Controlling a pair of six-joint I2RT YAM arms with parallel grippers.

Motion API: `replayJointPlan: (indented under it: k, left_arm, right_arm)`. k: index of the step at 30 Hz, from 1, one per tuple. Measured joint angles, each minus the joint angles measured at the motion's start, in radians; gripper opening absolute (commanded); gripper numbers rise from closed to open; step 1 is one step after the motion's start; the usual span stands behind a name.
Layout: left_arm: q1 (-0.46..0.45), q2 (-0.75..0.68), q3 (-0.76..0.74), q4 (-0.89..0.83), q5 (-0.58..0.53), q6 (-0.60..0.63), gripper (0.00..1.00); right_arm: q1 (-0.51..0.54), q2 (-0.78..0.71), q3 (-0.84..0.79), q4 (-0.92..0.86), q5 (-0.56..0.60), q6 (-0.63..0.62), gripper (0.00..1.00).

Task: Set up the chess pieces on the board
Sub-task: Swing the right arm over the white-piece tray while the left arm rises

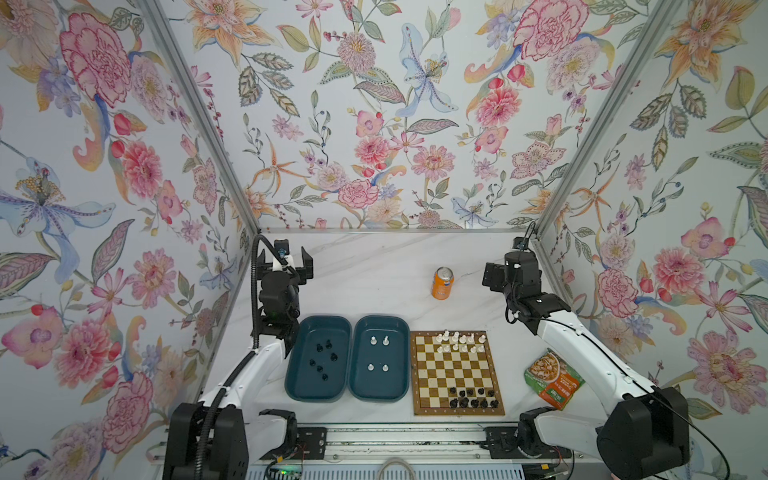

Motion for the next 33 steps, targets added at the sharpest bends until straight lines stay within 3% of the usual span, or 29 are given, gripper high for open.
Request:
replayJointPlan:
  k: [7, 12, 27, 33]
  left_arm:
    - [-0.159, -0.117, 0.036, -0.365, -0.001, -0.100, 0.99]
    - [-0.210, -0.182, 0.036, -0.552, -0.016, -0.172, 0.99]
    - [-0.210, -0.181, 0.131, -0.821, -0.093, -0.180, 0.95]
    - [-0.125, -0.219, 0.109, -0.831, -0.057, -0.213, 0.96]
  right_arm:
    - [0.197, -0.005, 0.126, -0.293, -0.040, 0.138, 0.82]
    - [0.321, 0.026, 0.231, -0.456, -0.068, 0.224, 0.74]
    - [0.590, 0.407, 0.552, -0.619, -0.182, 0.367, 0.51]
    - [0.632, 0.544, 0.665, -0.644, -0.229, 0.397, 0.43]
